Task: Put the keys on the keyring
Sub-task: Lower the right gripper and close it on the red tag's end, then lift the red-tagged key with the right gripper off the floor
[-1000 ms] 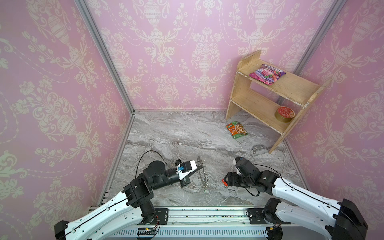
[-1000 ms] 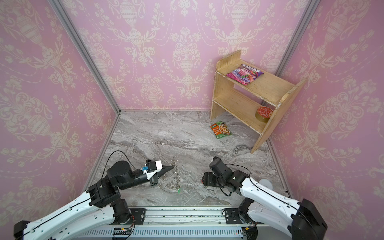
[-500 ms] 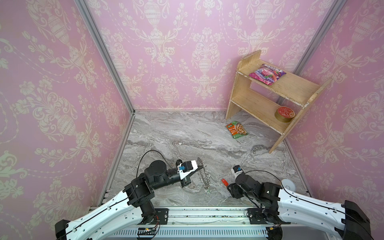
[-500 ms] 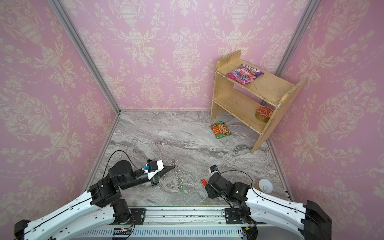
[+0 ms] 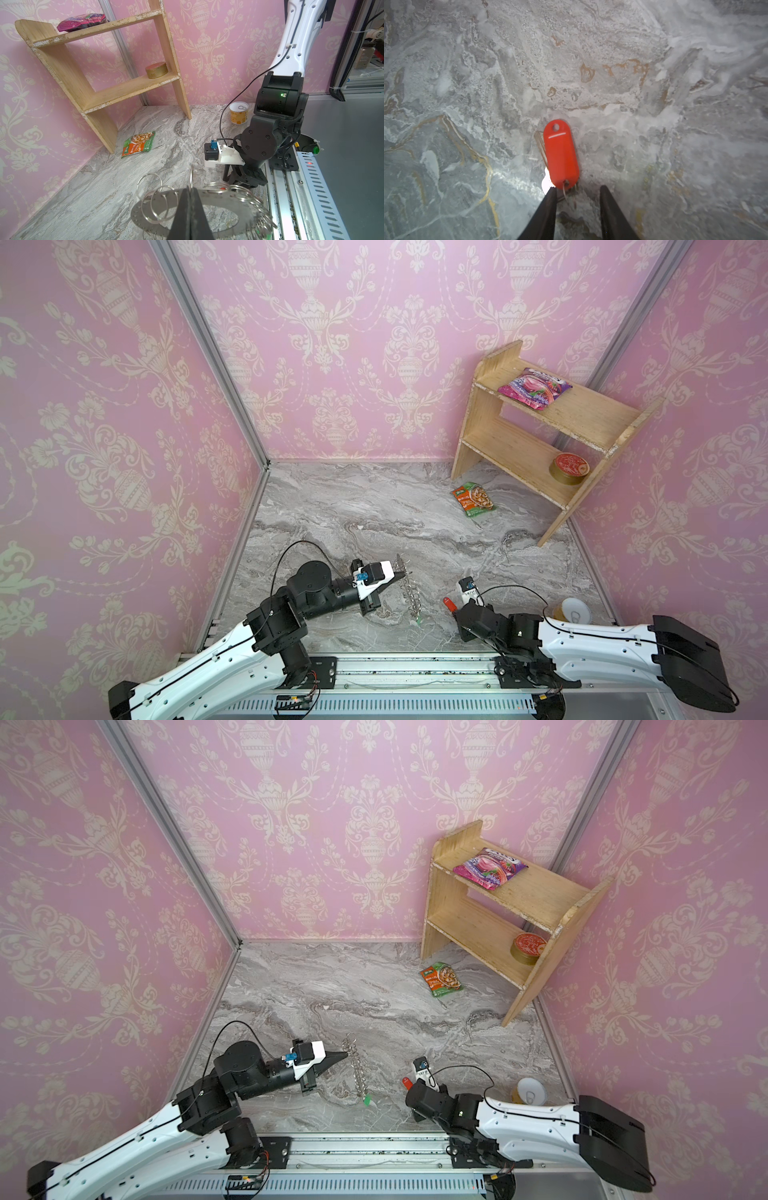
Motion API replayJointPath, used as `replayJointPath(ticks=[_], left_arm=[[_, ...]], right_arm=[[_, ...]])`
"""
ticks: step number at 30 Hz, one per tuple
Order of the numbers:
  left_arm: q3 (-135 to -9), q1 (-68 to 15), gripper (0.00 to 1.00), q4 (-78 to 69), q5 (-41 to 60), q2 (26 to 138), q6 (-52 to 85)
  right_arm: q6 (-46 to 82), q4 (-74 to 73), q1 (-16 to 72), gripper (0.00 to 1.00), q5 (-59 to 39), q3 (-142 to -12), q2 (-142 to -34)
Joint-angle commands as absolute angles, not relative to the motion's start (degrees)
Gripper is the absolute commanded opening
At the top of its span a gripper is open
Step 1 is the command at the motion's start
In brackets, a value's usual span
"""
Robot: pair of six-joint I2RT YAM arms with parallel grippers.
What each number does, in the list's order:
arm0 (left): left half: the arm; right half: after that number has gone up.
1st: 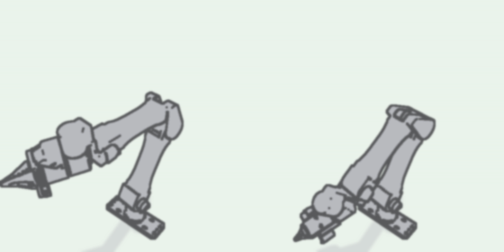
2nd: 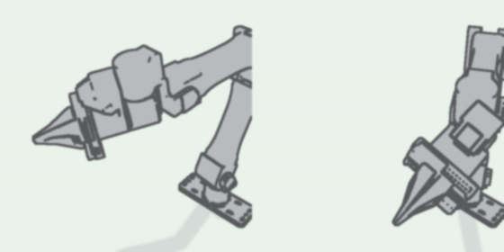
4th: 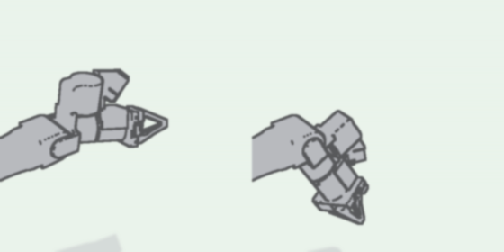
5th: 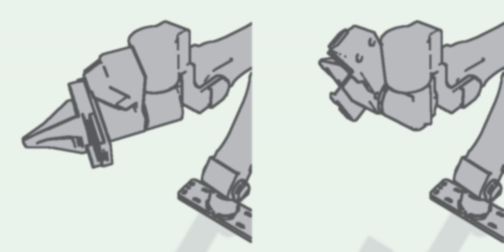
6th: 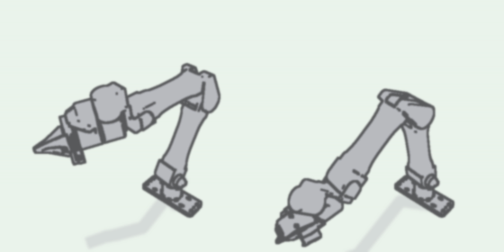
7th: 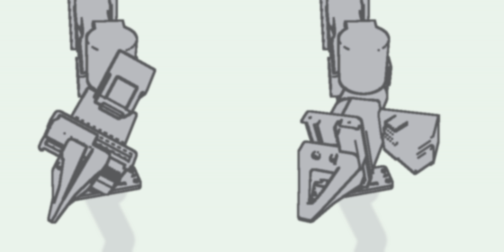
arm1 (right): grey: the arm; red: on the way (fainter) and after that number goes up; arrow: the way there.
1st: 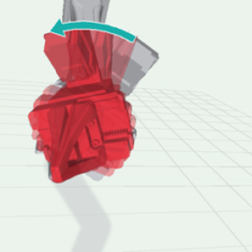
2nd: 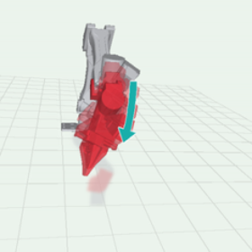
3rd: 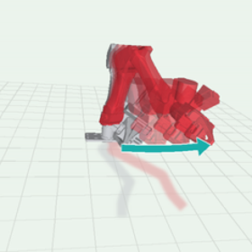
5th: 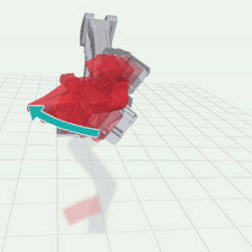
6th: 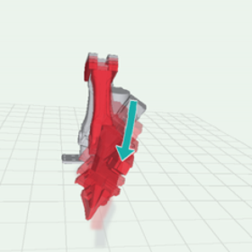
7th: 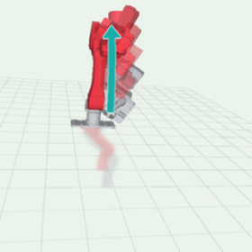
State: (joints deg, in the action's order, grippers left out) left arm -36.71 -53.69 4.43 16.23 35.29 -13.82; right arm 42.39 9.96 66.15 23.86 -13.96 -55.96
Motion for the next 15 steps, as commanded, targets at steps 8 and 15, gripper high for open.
replayJointPath(ticks=[8,15], left_arm=[[-38.05,-53.26,0.00,5.59,16.91,32.70,-14.81],[-38.50,-53.26,0.00,6.75,16.51,32.37,-15.45]], right_arm=[[43.76,11.95,66.79,0.27,21.99,-12.74,-54.77],[43.26,11.52,66.93,0.21,20.77,-13.09,-55.98]])
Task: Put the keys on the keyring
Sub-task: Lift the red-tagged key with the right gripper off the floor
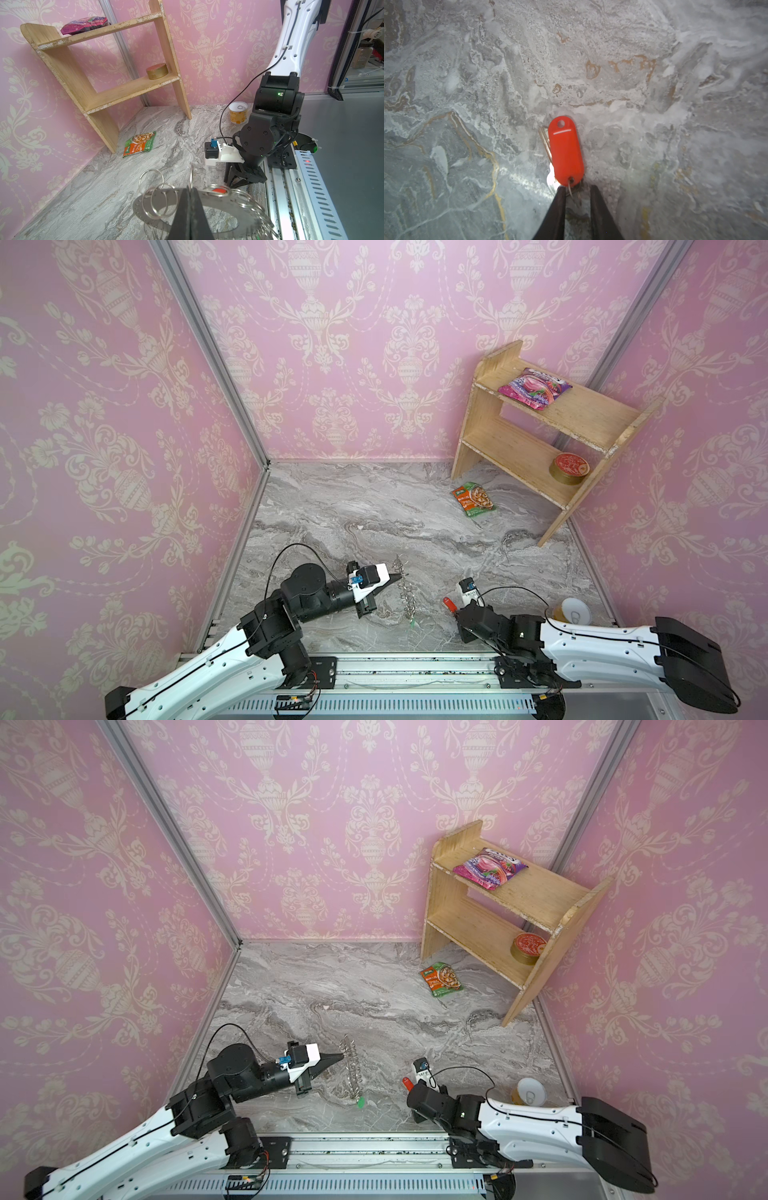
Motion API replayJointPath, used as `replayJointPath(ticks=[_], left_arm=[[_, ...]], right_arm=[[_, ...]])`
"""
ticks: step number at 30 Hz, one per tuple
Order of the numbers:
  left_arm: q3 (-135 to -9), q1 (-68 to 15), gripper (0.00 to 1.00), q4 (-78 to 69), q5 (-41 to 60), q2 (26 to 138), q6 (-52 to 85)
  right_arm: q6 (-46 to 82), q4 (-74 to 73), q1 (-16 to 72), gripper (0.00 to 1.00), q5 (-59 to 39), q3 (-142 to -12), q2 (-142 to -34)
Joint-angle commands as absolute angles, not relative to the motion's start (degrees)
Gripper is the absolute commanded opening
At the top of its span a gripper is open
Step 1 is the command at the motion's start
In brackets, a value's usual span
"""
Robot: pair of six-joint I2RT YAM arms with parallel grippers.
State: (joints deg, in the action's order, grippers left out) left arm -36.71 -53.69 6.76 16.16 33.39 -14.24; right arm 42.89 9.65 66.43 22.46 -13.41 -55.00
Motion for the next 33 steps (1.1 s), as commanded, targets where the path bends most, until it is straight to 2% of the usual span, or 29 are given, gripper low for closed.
replayJointPath(ticks=[1,13,16,24,33], left_arm=[[-38.46,-53.26,0.00,6.79,16.47,32.32,-15.38],[-38.41,-53.26,0.00,7.29,16.13,32.21,-15.71],[-38.56,-53.26,0.00,7.51,16.11,32.15,-15.68],[-39.63,-53.27,0.00,8.94,16.39,32.74,-17.60],[-41.51,-53.26,0.00,11.24,18.02,36.87,-23.15]], right_arm=[[43.24,11.66,66.98,0.20,20.73,-13.26,-56.12],[43.89,15.20,67.59,0.01,21.09,-14.67,-52.98],[41.12,20.36,67.74,0.00,20.14,-18.09,-50.36],[25.95,29.63,67.76,0.00,9.19,-31.90,-45.34],[2.89,43.30,67.76,0.00,-5.80,-53.08,-53.41]])
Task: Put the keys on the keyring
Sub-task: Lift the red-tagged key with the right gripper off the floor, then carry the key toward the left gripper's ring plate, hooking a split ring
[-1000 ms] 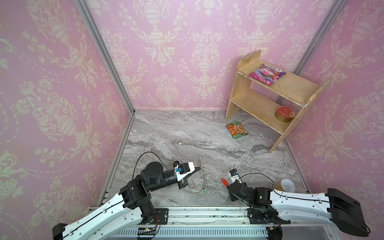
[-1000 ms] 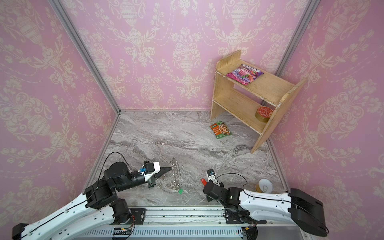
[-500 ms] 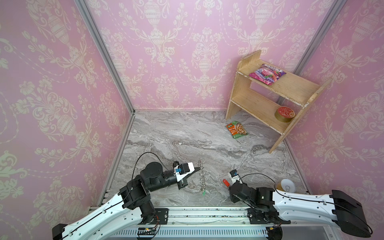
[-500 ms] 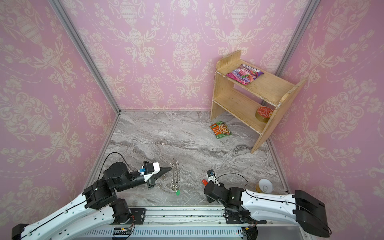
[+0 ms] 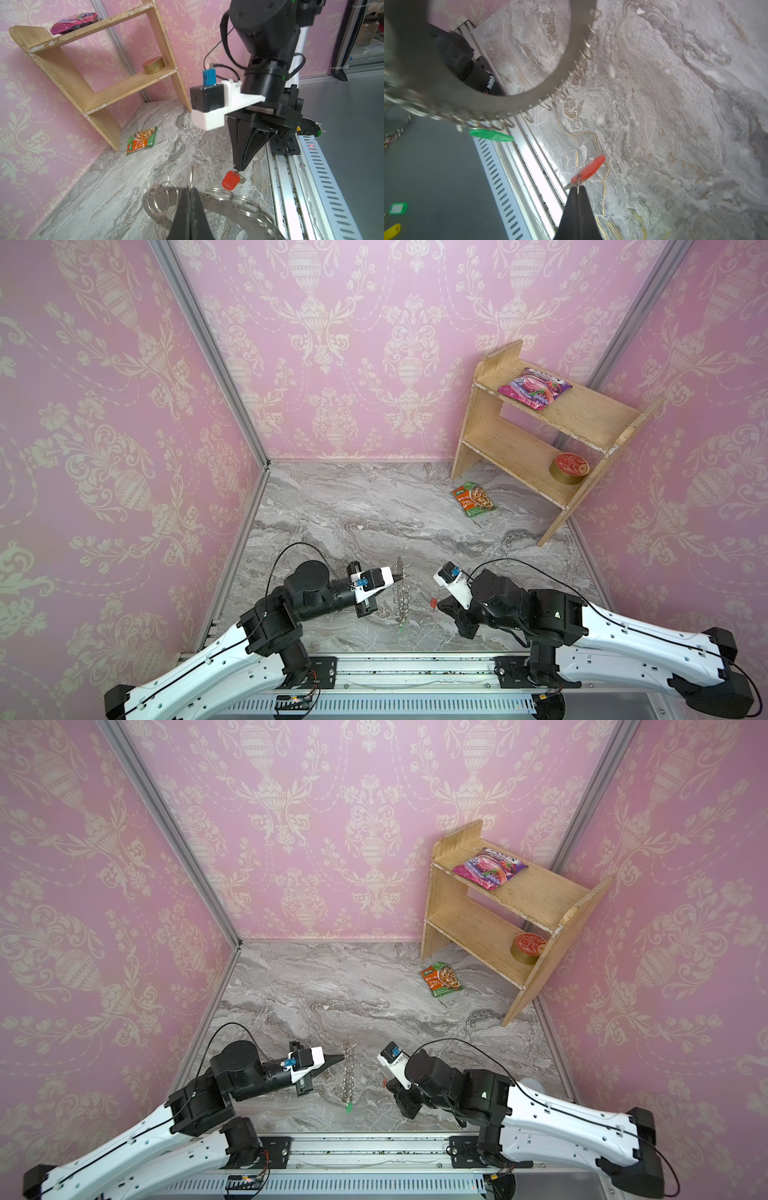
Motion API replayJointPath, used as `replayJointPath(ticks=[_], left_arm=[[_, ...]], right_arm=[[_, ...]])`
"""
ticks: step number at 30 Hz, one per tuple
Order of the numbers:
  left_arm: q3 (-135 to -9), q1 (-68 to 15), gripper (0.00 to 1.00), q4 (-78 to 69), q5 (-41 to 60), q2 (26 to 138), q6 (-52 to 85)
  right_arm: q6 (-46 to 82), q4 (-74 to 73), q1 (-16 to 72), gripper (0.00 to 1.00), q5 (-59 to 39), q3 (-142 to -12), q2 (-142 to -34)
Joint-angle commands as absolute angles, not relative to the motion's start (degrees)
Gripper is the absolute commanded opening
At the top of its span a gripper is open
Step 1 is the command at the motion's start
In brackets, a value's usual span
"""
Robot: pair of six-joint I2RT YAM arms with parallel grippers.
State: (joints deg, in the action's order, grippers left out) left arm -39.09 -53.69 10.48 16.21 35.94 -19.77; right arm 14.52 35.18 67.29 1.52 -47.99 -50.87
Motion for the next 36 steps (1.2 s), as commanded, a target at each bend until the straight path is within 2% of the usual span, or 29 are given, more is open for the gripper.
replayJointPath(ticks=[1,4,9,12,16,26,36], left_arm=[[-41.56,-53.26,0.00,11.38,18.26,37.34,-23.62],[-41.49,-53.26,0.00,11.18,18.38,38.31,-24.84],[-41.32,-53.26,0.00,9.19,22.19,40.33,-26.83],[-41.63,-53.26,0.00,7.77,24.75,41.49,-27.82],[-41.54,-53.26,0.00,6.56,28.08,42.86,-28.09],[-44.16,-53.26,0.00,3.05,28.17,46.80,-26.26],[-43.31,-53.26,0.00,3.25,27.16,48.50,-27.76]], right_arm=[[0.88,45.42,67.76,0.00,-6.34,-55.49,-54.59],[-2.88,49.14,66.82,0.00,-7.23,-60.92,-56.38],[-8.42,55.56,58.53,0.00,-18.11,-68.89,-58.85],[-13.51,59.90,55.87,0.00,-20.12,-73.81,-61.29],[-20.32,64.64,55.59,0.00,-18.05,-79.16,-65.40],[-20.10,57.52,56.33,0.00,-8.57,-74.01,-58.96],[-18.00,54.88,56.09,0.00,-8.35,-71.49,-58.17]])
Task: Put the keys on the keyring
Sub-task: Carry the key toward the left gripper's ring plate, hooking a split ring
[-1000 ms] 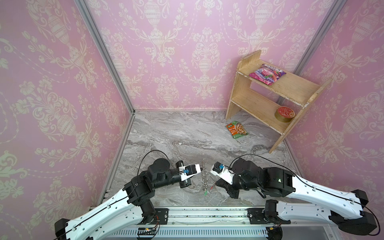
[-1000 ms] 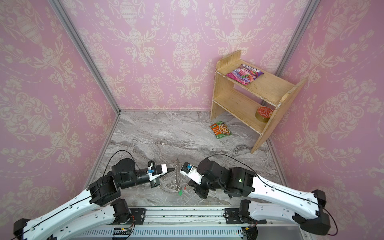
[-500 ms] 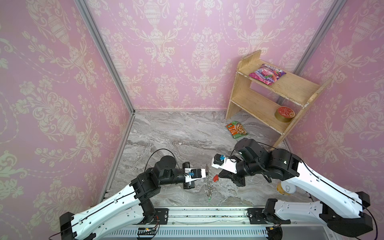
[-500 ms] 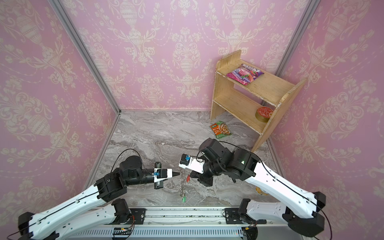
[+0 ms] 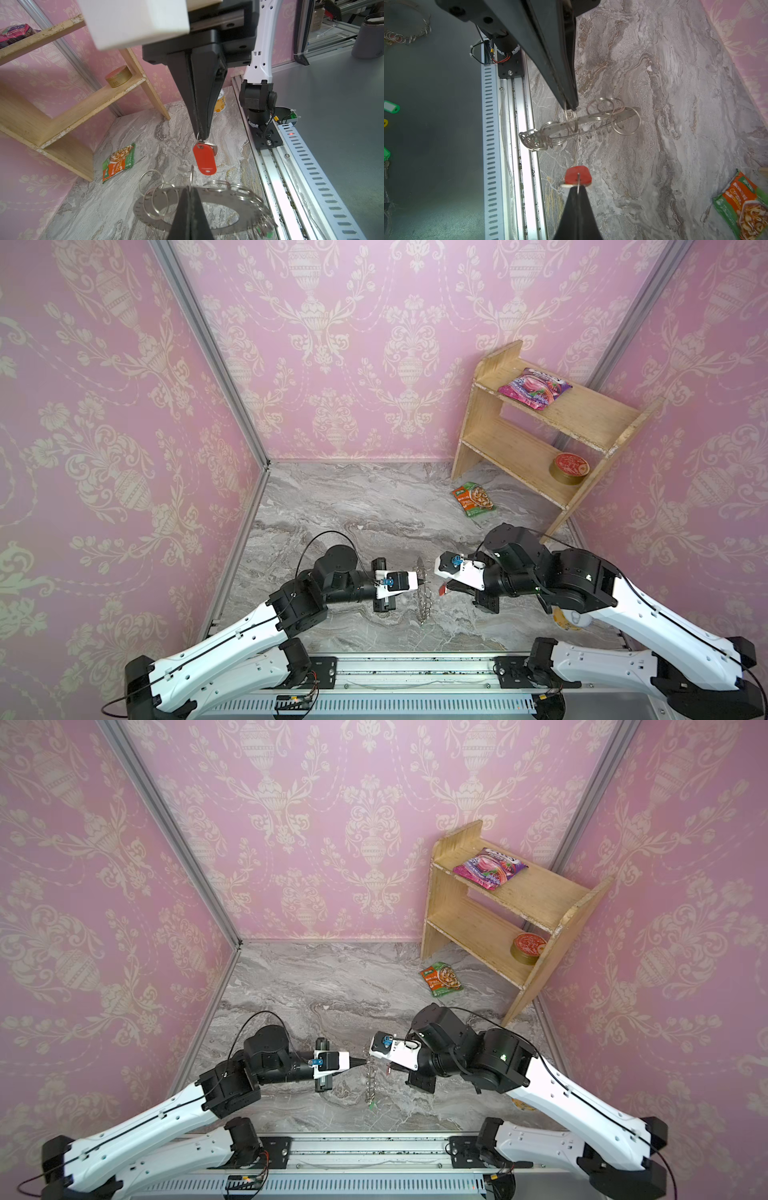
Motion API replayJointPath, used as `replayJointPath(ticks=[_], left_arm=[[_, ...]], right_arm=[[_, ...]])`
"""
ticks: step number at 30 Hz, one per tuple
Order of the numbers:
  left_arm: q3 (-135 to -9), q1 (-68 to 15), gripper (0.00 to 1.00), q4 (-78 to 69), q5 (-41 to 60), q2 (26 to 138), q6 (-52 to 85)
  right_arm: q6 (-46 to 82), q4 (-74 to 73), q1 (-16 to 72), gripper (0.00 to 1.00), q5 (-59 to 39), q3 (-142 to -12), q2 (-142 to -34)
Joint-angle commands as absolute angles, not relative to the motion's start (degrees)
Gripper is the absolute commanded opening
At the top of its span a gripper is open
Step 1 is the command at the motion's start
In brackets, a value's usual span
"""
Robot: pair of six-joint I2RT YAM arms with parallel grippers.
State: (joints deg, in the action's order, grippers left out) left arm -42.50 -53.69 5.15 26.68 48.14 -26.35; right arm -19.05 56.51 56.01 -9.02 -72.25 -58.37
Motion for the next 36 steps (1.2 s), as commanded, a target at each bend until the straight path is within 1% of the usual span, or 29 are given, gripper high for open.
replayJointPath(ticks=[1,4,7,9,13,16,19,23,36], left_arm=[[-43.31,-53.18,0.00,3.34,27.18,48.60,-27.94],[-43.14,-53.04,0.00,3.25,27.03,48.24,-28.03],[-42.73,-52.91,0.00,3.04,26.78,47.79,-28.03],[-42.51,-52.85,0.00,2.90,26.76,47.85,-27.97],[-42.71,-52.47,0.00,3.16,27.14,48.43,-27.93],[-42.72,-52.29,0.00,3.34,26.96,48.34,-27.88],[-42.52,-52.21,0.00,2.84,26.21,48.48,-27.42],[-42.36,-51.87,0.00,0.98,26.52,48.60,-26.70],[-40.63,-50.45,0.00,-1.13,28.89,49.38,-25.50]], right_arm=[[-17.49,54.41,55.75,0.00,-8.35,-71.21,-58.21],[-17.32,54.28,54.39,0.00,-10.70,-70.93,-58.11],[-16.01,52.58,54.23,0.00,-9.53,-69.95,-57.23],[-16.08,52.68,54.25,0.00,-10.76,-69.91,-57.21],[-17.73,53.20,54.24,0.00,-10.22,-69.97,-58.18],[-19.47,52.51,54.24,0.00,-12.09,-69.39,-56.48],[-19.48,50.89,54.27,0.00,-10.60,-68.38,-54.87],[-20.18,49.64,54.26,0.00,-12.18,-68.13,-55.30],[-18.10,45.44,54.57,0.00,-12.50,-68.55,-56.79]])
